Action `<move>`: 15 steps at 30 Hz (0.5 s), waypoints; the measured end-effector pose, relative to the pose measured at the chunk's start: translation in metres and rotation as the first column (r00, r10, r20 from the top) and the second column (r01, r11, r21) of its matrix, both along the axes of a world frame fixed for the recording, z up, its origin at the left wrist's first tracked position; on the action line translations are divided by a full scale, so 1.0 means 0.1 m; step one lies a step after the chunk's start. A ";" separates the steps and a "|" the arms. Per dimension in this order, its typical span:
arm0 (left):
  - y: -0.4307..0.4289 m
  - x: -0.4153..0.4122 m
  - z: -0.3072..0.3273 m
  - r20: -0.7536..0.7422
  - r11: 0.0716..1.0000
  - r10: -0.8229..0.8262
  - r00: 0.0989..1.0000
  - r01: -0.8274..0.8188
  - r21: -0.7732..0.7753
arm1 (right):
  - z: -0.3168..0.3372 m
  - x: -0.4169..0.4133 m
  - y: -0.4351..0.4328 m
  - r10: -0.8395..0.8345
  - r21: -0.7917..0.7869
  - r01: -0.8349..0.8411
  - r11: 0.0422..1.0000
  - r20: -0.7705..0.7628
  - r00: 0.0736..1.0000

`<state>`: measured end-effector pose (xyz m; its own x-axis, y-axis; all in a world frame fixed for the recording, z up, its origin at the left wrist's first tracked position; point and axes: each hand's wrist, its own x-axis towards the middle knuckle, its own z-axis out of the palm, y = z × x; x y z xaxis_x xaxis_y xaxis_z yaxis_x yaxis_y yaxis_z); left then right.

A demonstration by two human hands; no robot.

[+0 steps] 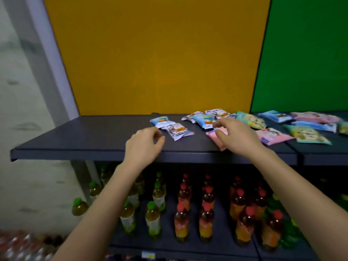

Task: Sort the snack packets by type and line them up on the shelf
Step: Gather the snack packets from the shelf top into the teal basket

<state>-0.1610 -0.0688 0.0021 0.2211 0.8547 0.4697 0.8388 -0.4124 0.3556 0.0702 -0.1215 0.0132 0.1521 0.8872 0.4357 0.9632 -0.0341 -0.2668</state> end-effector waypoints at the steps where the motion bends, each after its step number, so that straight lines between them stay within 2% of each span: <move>1: 0.08 0.15 -0.01 -0.007 1.000 -0.004 1.000 0.004 -0.017 | -0.02 0.16 0.02 -0.035 -0.011 0.035 0.999 -0.008 0.999; 4: 0.33 0.52 -0.09 -0.002 0.997 0.021 1.000 -0.021 -0.074 | -0.08 0.53 0.14 -0.135 -0.069 0.133 0.989 -0.025 0.990; 8: 0.61 0.78 -0.19 0.023 0.976 0.161 0.987 -0.156 -0.149 | -0.16 0.68 0.35 -0.215 -0.206 0.199 0.958 -0.060 0.975; 11: 0.79 0.88 -0.24 -0.026 0.928 0.251 0.968 -0.248 -0.278 | -0.23 0.65 0.48 -0.231 -0.300 0.214 0.929 -0.022 0.973; 15: 1.08 1.03 -0.25 -0.075 0.894 0.319 0.945 -0.327 -0.307 | -0.22 0.61 0.62 -0.213 -0.340 0.188 0.921 -0.036 0.976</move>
